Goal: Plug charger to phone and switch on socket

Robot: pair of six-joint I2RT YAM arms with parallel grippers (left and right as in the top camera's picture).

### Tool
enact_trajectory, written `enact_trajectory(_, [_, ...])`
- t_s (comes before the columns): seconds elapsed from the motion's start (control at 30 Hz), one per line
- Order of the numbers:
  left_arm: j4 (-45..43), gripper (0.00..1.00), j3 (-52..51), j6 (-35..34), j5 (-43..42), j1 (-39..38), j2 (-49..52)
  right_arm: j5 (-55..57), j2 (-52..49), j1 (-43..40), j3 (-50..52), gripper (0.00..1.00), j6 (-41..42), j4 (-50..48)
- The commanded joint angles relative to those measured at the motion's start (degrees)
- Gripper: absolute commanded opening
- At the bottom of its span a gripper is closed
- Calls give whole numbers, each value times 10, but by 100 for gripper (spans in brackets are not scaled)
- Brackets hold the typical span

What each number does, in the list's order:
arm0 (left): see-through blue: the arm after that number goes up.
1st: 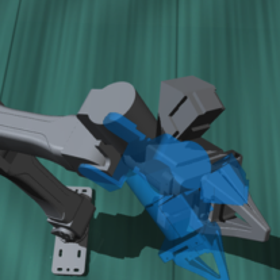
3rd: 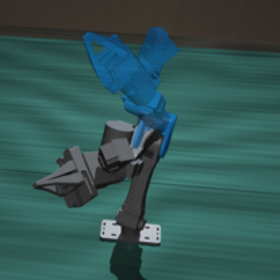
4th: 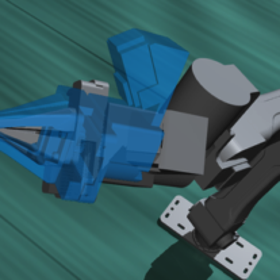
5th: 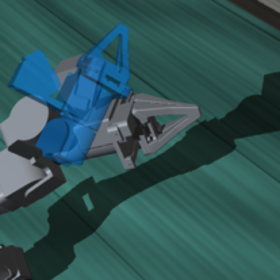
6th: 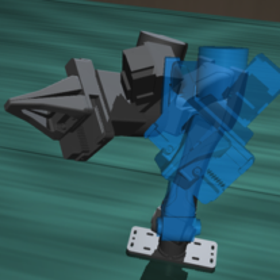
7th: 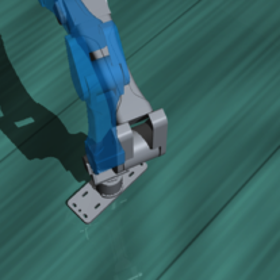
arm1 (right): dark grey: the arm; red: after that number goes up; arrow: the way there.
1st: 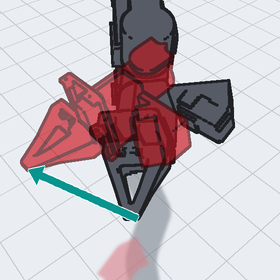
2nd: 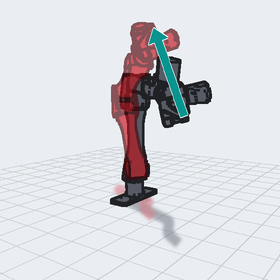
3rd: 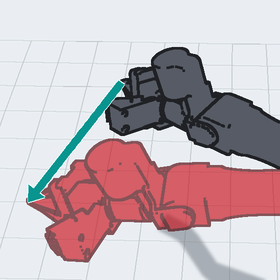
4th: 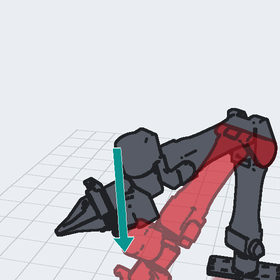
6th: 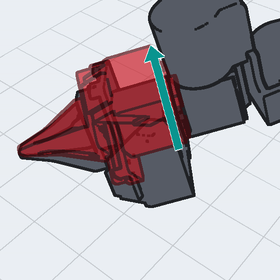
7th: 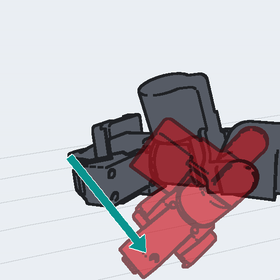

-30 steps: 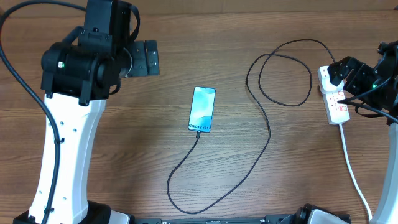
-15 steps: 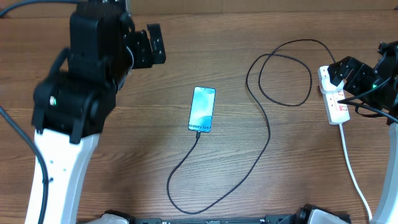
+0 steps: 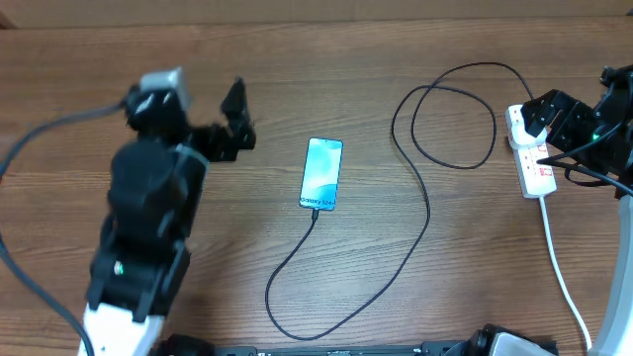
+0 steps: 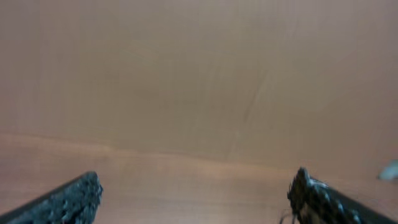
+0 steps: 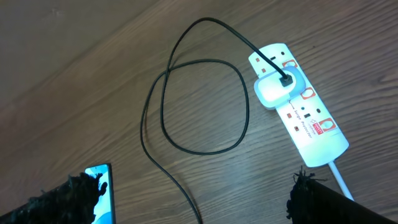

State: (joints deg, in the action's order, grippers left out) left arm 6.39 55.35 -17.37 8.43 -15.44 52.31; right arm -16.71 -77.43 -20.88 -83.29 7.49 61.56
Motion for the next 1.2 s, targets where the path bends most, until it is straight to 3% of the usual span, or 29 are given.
enact_trajectory(0.0, [-102,100,-106,5,-25,15,-78,0,1,2,-7,100,2,-1])
enact_trajectory(0.13, [-234,100,-227,7,-23,24,-172,0,1,2,-7,100,2,-1])
enact_trajectory(0.23, [-280,100,-295,7,-28,47,-232,0,1,2,-7,100,2,-1])
enact_trajectory(0.73, [-292,100,-547,9,-117,182,-505,0,1,2,-7,100,2,-1])
enact_trajectory(0.87, [-216,100,-551,9,-127,193,-521,0,1,2,-7,100,2,-1])
enact_trajectory(1.17, [-60,100,-551,87,-128,193,-522,0,1,2,-7,100,2,-1])
